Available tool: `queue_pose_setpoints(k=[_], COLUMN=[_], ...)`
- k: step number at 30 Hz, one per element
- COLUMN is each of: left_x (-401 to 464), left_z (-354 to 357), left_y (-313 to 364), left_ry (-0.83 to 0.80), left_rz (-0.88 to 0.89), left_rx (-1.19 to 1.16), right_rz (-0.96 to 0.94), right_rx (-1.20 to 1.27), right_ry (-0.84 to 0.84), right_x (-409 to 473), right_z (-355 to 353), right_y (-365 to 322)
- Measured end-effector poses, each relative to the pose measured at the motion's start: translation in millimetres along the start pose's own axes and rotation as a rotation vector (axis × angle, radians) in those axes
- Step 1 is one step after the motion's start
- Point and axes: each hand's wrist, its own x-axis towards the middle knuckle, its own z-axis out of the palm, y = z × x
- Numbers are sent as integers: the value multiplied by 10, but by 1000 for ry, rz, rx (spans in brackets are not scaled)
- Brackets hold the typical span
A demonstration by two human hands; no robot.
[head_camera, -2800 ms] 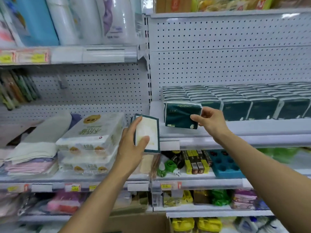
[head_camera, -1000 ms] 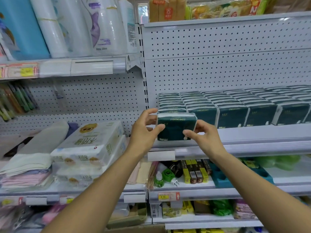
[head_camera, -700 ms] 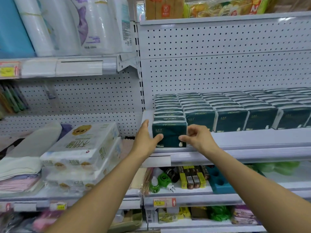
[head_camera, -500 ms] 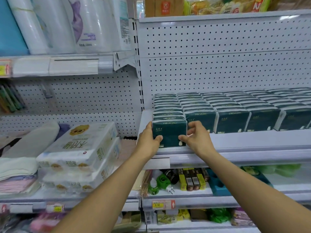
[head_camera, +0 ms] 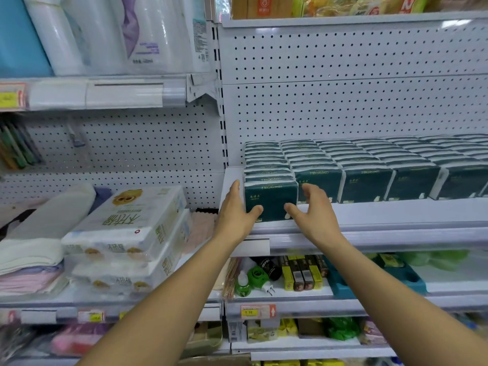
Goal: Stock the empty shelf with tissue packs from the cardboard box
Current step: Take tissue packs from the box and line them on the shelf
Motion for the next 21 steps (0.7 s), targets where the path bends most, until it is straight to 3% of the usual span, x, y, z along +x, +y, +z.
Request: queue_pose_setpoints(k=[5,9,14,21], left_x=[-332,-795,-1424,-2306], left_z=[-217,-389,-608,-1002], left_y=[-83,-348,-905,-2129], left_ry=[108,164,215,60], left_rz=[167,366,499,367], left_rx=[163,311,495,683], right_rz=[-255,-460,-586,-569], right_rx=[-170,-259,-332,-416], right_ry=[189,232,184,-116], right_x=[-466,-906,-1575,-2487], right_z=[-15,89,449,1236], right_y=[-178,-288,-373,-306])
